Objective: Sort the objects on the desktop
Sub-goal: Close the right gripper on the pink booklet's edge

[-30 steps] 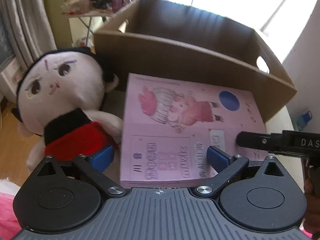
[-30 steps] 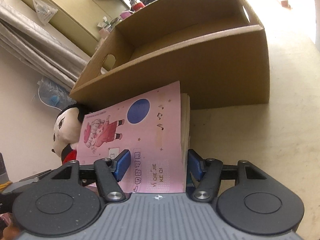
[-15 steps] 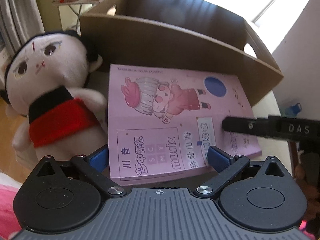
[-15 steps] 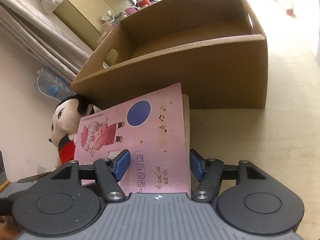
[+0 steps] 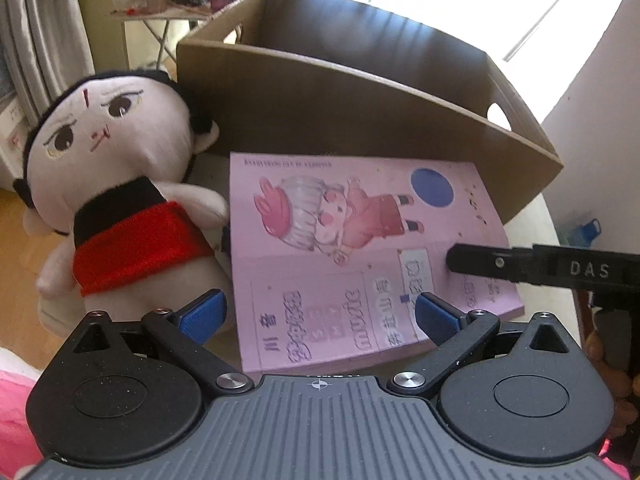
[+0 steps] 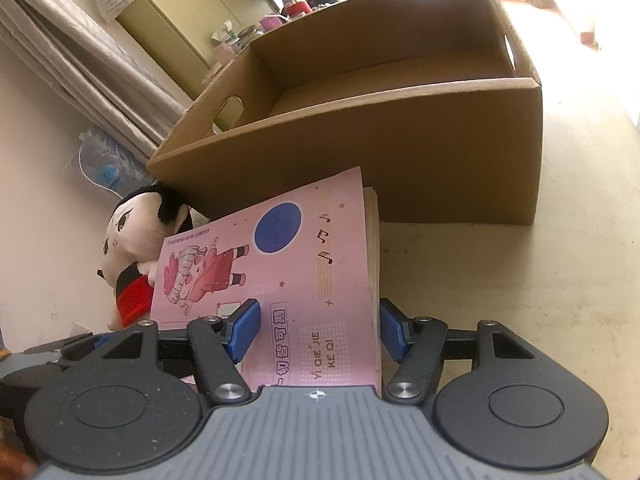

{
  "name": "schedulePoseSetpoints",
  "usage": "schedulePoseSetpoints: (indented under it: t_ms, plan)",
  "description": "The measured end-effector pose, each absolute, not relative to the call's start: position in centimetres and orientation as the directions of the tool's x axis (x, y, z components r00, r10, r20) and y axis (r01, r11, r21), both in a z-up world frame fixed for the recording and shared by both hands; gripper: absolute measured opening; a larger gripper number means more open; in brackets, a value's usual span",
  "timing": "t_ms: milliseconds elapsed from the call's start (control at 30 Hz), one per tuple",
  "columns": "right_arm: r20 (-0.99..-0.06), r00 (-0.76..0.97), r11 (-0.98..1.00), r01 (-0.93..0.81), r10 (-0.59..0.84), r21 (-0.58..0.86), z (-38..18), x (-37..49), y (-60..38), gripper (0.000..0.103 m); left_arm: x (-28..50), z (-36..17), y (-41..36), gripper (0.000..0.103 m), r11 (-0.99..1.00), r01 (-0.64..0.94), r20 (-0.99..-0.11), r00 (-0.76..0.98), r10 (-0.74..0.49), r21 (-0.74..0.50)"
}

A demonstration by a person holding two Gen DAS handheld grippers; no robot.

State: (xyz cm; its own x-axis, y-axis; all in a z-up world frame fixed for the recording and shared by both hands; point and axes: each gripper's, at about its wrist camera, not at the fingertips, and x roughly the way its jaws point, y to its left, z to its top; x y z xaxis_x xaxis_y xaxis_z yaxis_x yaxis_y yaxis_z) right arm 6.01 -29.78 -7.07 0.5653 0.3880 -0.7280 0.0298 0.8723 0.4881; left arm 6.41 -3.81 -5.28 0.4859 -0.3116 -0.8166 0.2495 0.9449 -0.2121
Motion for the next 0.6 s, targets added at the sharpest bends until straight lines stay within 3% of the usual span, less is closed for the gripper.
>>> schedulePoseSetpoints:
  t_ms: [600]
  plan:
    - [-0.718,0.59,0.879,0.028,0.369,0.476,-7.3,6.0,-29.2,0.066,6.8,-6.2,-5.2,0.102,0.948,0.256,-0.791,0.532,-0.303,-0.191]
